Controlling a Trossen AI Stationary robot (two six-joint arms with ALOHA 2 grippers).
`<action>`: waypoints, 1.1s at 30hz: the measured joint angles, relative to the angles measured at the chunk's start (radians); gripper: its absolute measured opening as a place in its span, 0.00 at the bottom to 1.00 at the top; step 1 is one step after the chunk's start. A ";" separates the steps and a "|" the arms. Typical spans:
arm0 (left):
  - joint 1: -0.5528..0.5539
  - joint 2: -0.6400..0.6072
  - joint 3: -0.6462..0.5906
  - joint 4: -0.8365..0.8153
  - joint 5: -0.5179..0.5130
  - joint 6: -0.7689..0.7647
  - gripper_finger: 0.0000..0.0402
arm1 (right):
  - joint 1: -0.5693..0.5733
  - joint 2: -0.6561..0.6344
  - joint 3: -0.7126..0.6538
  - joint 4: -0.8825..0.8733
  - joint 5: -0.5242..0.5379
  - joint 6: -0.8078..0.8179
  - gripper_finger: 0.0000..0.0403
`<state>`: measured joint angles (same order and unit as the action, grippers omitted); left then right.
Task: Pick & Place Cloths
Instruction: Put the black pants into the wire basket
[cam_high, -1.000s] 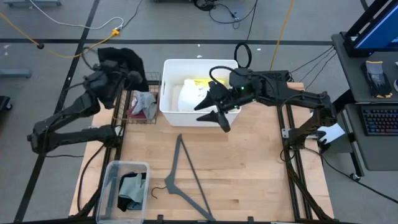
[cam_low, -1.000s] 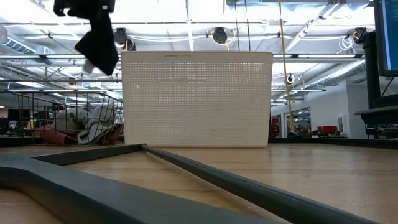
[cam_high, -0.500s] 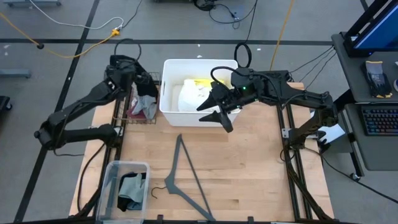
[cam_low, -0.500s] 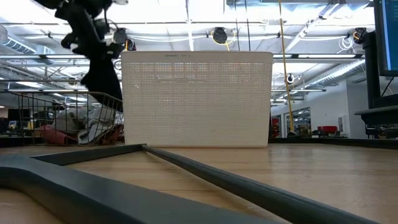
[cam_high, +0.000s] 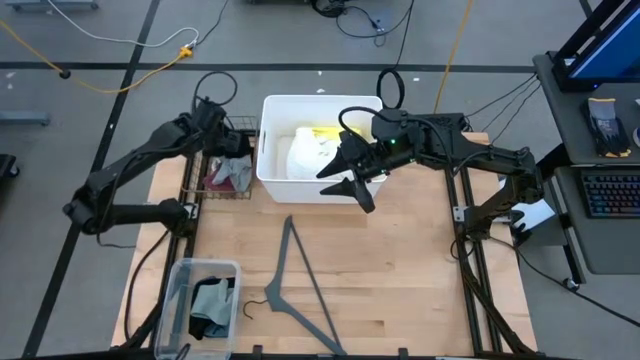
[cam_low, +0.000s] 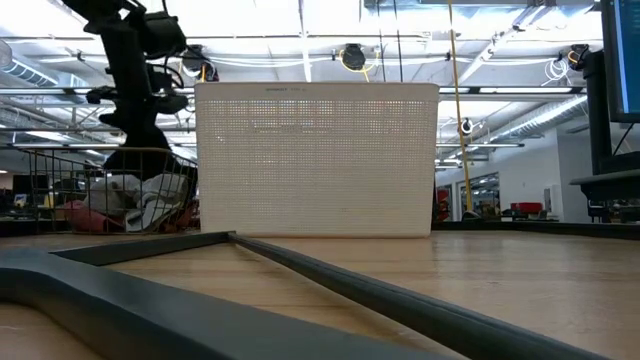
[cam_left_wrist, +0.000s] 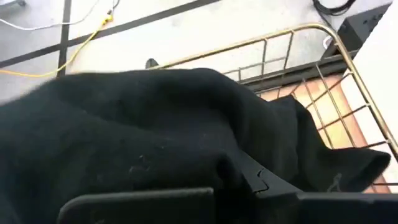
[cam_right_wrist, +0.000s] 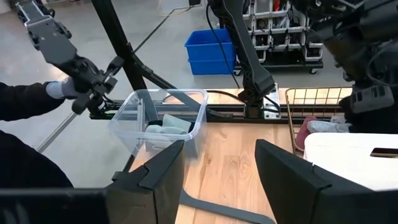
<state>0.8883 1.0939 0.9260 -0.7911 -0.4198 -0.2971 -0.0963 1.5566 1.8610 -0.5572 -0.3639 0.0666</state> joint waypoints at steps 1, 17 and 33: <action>0.000 0.006 0.000 -0.001 0.002 -0.002 0.01 | 0.000 0.000 0.000 0.003 0.000 0.000 0.47; 0.078 0.131 0.001 -0.105 0.245 -0.110 0.11 | 0.000 0.000 0.000 0.006 -0.004 0.000 0.46; 0.089 0.089 0.001 -0.107 0.366 -0.047 0.66 | 0.000 0.000 0.000 -0.155 -0.004 -0.015 0.46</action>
<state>0.9768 1.1831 0.9268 -0.8982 -0.0537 -0.3442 -0.0963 1.5566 1.8610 -0.7118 -0.3683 0.0519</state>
